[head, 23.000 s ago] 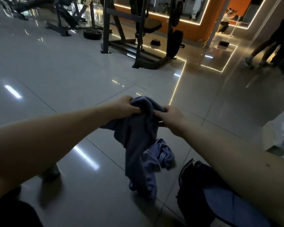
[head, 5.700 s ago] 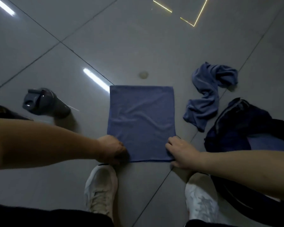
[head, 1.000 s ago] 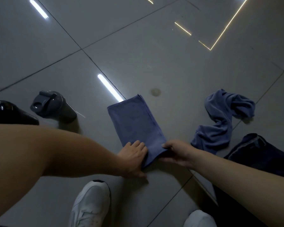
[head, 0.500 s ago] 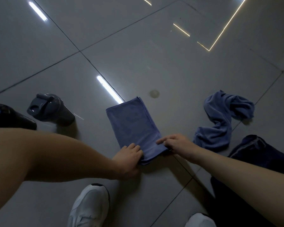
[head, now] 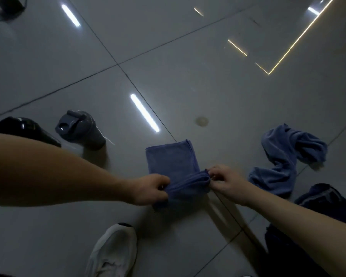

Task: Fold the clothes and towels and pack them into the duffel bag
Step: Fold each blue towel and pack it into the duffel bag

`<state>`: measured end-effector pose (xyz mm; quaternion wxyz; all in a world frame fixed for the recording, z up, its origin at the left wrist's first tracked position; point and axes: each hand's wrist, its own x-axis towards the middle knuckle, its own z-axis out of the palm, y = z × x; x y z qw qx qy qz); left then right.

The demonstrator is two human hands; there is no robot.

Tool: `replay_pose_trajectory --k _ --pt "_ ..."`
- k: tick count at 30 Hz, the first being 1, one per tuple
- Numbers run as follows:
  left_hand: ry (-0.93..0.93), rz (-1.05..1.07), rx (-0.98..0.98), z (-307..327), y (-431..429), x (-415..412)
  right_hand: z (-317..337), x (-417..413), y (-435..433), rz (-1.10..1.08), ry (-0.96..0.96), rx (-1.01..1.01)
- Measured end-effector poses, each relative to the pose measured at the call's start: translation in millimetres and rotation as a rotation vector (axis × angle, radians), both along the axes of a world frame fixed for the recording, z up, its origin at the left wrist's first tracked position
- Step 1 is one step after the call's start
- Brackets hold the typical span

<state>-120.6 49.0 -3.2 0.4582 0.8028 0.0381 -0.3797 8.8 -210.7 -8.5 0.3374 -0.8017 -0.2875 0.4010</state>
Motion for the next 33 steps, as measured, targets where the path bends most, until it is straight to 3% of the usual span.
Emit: replay_pose_trajectory --k 2,6,9,12,19,21,25,28,33 --pt "-0.014 0.153 -0.006 -3.2 16.8 11.2 -1.9 4.1 16.0 -0.089 0.072 -0.002" --pt "-0.019 0.429 0.004 -17.0 37.6 32.7 -9.5 12.6 46.6 -0.196 -0.028 -0.010" --pt "-0.080 0.516 0.039 -28.8 50.8 42.7 -18.8 22.5 62.8 -0.265 -0.124 -0.045" --pt "-0.134 0.446 0.096 -35.0 61.2 51.2 -24.5 28.1 74.8 -0.279 -0.203 -0.067" --pt "-0.442 0.275 0.428 -54.7 70.7 63.4 -33.7 37.4 91.4 -0.283 -0.221 -0.152" --pt "-0.442 0.228 0.483 -61.5 72.4 64.2 -34.3 38.2 95.1 -0.279 -0.178 -0.176" --pt "-0.378 0.252 0.500 -65.1 68.6 67.7 -31.6 40.2 84.8 -0.204 0.091 -0.158" --pt "-0.364 0.293 0.492 -65.6 66.5 67.9 -34.6 40.8 68.6 -0.133 0.027 -0.258" --pt "-0.328 0.314 0.505 -62.3 63.4 68.9 -42.5 35.3 57.9 -0.195 -0.120 -0.367"
